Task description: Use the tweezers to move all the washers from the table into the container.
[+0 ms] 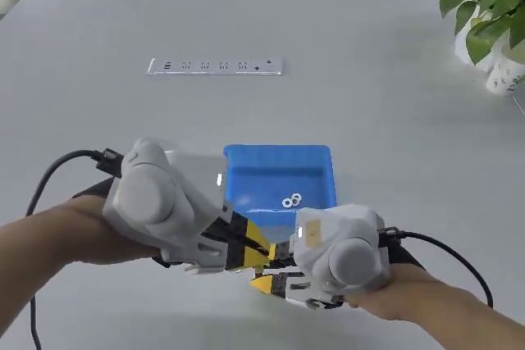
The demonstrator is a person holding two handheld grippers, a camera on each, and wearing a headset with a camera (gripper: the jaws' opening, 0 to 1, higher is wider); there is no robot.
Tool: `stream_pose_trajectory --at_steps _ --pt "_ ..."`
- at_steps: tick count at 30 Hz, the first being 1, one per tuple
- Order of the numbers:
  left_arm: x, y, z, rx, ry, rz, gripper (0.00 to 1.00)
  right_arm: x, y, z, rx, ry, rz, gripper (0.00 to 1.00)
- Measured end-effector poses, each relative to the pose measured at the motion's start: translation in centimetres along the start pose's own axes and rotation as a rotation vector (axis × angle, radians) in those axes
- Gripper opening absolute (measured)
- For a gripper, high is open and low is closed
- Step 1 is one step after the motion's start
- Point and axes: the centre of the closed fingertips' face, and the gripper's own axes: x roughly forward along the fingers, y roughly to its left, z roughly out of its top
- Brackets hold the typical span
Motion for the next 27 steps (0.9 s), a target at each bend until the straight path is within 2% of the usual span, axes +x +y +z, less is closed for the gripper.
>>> stream_pose_trajectory --at_steps 11,27 --pt "0.42 0.02 -0.64 -0.012 0.013 -0.013 0.05 0.42 0.13 -0.49 0.013 0.003 0.012 0.12" --pt "0.60 0.60 -0.49 -0.037 -0.004 -0.014 0.05 0.43 -0.09 -0.66 0.040 0.002 0.015 0.12"
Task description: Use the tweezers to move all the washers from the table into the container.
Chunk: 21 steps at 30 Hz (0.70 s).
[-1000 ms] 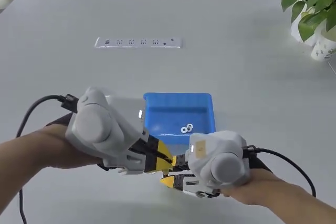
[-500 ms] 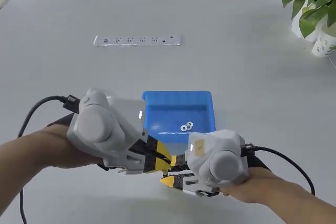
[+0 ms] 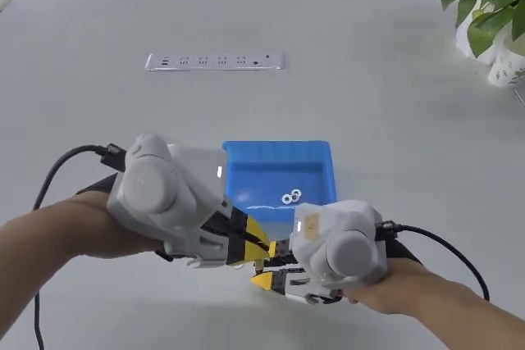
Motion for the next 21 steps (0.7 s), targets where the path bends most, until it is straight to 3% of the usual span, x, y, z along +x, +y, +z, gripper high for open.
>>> stream_pose_trajectory --at_steps 21 --pt "0.00 -0.13 0.00 -0.003 0.008 -0.008 0.05 0.00 0.05 -0.02 0.021 0.002 -0.006 0.10"
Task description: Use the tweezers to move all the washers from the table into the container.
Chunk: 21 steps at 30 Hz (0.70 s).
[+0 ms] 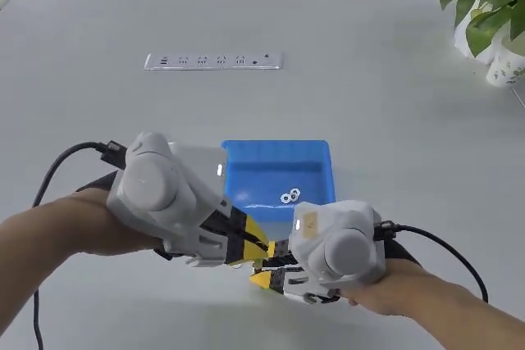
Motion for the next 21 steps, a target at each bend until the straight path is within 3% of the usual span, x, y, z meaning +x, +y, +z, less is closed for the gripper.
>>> stream_pose_trajectory --at_steps 10,21 --pt "-0.3 -0.3 -0.1 0.002 0.012 -0.004 0.05 -0.1 0.3 0.0 -0.013 0.012 0.008 0.10" --pt "-1.2 -0.5 0.8 0.000 0.004 -0.009 0.05 -1.0 0.5 1.0 -0.015 0.001 0.005 0.10"
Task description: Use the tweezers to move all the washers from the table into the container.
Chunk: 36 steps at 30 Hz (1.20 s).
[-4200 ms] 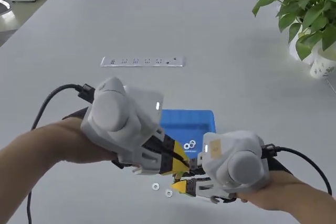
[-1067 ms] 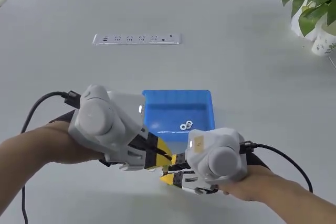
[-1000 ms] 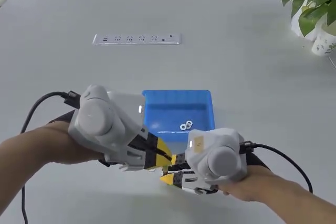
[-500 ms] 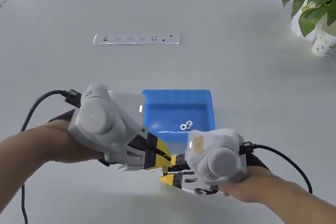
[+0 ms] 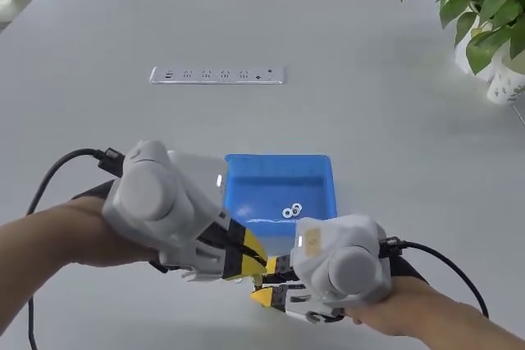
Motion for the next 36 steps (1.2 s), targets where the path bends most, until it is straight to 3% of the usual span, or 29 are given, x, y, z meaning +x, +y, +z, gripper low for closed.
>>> stream_pose_trajectory --at_steps 22,36 --pt "-2.5 0.6 2.6 0.023 -0.005 0.006 0.05 -2.1 -0.9 2.8 -0.025 -0.026 -0.018 0.10" --pt "-4.0 2.3 4.3 0.050 -0.018 0.028 0.05 -3.5 -3.0 4.6 -0.057 -0.039 -0.039 0.10"
